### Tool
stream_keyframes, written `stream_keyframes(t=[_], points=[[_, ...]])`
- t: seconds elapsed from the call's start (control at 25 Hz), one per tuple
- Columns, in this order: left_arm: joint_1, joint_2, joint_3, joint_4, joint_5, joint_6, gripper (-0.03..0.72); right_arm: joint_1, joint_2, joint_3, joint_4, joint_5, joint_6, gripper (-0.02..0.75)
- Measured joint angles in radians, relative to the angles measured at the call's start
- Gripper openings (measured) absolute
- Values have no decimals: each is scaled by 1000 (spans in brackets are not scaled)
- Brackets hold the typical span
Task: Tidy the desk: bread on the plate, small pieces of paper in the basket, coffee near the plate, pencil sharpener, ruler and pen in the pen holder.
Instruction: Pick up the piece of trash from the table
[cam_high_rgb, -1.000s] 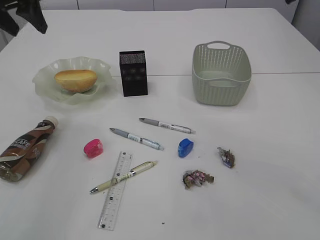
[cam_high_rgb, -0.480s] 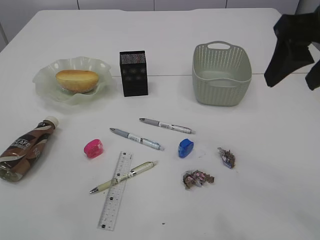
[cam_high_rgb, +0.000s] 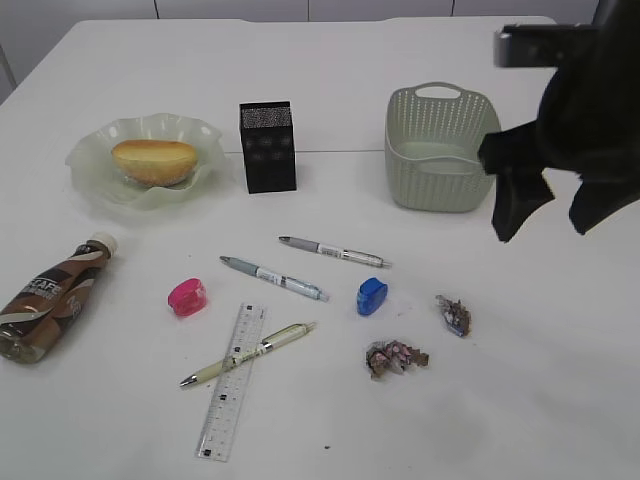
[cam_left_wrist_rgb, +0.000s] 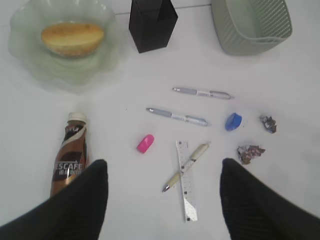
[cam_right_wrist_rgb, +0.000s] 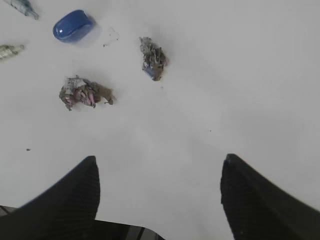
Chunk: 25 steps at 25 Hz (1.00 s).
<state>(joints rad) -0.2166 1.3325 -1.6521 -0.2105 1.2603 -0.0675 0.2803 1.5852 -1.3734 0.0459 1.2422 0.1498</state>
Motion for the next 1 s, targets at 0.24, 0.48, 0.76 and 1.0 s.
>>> stream_keyframes(t=[0.24, 0.48, 0.76, 1.0], points=[[0, -85, 111, 2, 0, -2, 513, 52, 145, -29, -29, -6, 13, 552], [0, -112, 116, 2, 0, -7, 512, 52, 245, -68, -53, -14, 13, 552], [0, -112, 118, -8, 0, -7, 512, 52, 298, -81, -59, -39, 13, 552], [-2, -112, 118, -11, 0, -7, 512, 52, 353, -81, -46, -99, 13, 552]])
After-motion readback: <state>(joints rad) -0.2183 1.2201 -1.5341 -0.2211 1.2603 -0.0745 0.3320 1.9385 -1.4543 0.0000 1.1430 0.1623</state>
